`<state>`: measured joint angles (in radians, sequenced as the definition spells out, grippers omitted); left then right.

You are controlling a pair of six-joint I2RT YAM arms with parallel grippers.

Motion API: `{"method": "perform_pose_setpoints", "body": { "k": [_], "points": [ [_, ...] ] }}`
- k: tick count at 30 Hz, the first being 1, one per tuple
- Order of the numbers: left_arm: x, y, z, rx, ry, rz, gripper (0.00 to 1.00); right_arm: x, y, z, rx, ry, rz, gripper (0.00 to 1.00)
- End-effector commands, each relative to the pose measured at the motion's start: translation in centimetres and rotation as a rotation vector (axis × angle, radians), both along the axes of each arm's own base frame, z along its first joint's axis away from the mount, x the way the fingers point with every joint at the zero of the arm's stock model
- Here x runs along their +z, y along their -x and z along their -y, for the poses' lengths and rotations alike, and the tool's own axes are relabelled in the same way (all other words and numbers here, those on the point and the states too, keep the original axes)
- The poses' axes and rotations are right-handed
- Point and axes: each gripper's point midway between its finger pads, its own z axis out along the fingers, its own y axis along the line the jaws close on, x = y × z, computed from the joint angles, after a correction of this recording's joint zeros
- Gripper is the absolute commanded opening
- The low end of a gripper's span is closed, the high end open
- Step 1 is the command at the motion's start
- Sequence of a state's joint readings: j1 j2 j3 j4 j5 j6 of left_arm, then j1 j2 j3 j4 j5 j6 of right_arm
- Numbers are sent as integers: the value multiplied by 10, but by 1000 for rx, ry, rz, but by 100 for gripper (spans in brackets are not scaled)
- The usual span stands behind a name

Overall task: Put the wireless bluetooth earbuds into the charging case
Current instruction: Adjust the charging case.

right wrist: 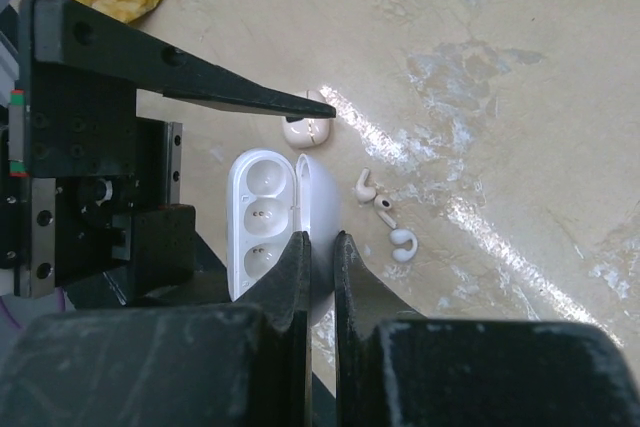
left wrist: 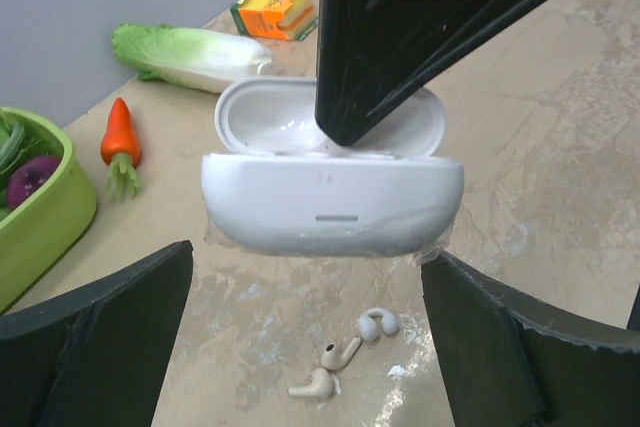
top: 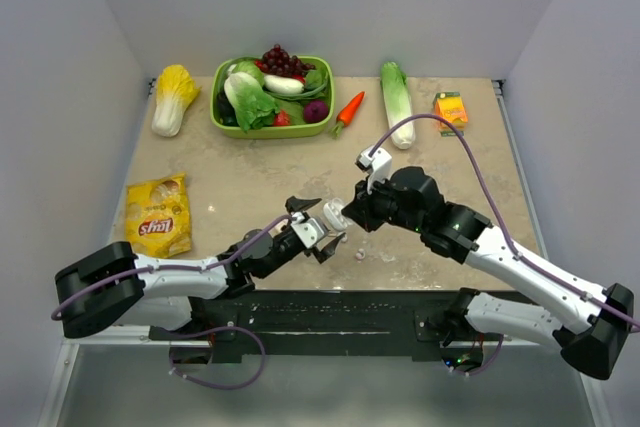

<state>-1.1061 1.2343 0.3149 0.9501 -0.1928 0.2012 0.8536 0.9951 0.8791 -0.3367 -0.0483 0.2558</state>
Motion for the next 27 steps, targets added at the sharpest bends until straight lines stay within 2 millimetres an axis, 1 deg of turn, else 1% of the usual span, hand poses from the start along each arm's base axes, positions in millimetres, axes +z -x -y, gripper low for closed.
{"method": "perform_pose_setpoints", "body": {
  "k": [1, 3, 5, 6, 7, 8, 9, 10, 11, 12, 13, 14, 15, 16, 17, 19, 20, 21, 22, 23, 24, 26, 27],
  "points": [
    [14, -10, -1, 57, 51, -16, 100, 33, 2, -5, 34, -53, 68, 0],
    [16, -10, -2, 64, 62, -24, 100, 34, -1, -2, 21, -43, 79, 0],
    [14, -11, -5, 75, 59, -46, 100, 40, -4, 3, -5, -43, 107, 0],
    [18, -10, -7, 74, 87, -68, 100, 49, -8, 9, -38, -51, 143, 0],
    [14, -9, -8, 58, 79, -92, 100, 55, -12, 13, -64, -61, 173, 0],
    [14, -7, -10, 45, 91, -112, 100, 61, -12, 14, -65, -72, 200, 0],
    [24, -3, -12, 26, 143, -138, 100, 58, -10, 16, -40, -54, 244, 0],
    [22, 4, -10, -40, 150, -177, 100, 80, -9, 20, -50, -115, 319, 0],
    [25, 10, -9, -79, 162, -194, 100, 87, -8, 24, -57, -125, 348, 0],
    [35, 17, -11, -115, 201, -212, 100, 101, -8, 27, -57, -123, 389, 0],
    [32, 27, -9, -184, 189, -245, 100, 95, -6, 29, -33, -74, 375, 0],
    [34, 31, -10, -215, 203, -266, 99, 95, -2, 26, 8, -45, 376, 0],
    [38, 40, -13, -263, 241, -297, 98, 104, 0, 24, 28, -36, 381, 0],
    [50, 49, -16, -347, 280, -278, 97, 97, 4, 21, 75, 11, 380, 0],
    [50, 54, -18, -377, 296, -284, 95, 92, 6, 14, 105, 30, 372, 0],
    [60, 63, -18, -458, 317, -279, 92, 87, 9, 9, 128, 54, 388, 0],
    [68, 64, -15, -485, 322, -269, 89, 87, 14, 5, 147, 54, 395, 0],
    [64, 64, -11, -506, 312, -298, 88, 87, 16, 3, 156, 58, 404, 0],
    [68, 69, -10, -559, 310, -292, 86, 86, 18, 3, 160, 69, 406, 0],
    [75, 69, -8, -582, 318, -284, 85, 85, 17, 5, 140, 91, 415, 0],
    [71, 68, -4, -601, 313, -316, 84, 83, 16, 4, 136, 111, 419, 0],
    [80, 70, -2, -643, 322, -291, 84, 80, 20, 4, 144, 135, 421, 0],
    [79, 69, -1, -643, 325, -305, 84, 77, 22, 2, 149, 142, 418, 0]
  ]
}}
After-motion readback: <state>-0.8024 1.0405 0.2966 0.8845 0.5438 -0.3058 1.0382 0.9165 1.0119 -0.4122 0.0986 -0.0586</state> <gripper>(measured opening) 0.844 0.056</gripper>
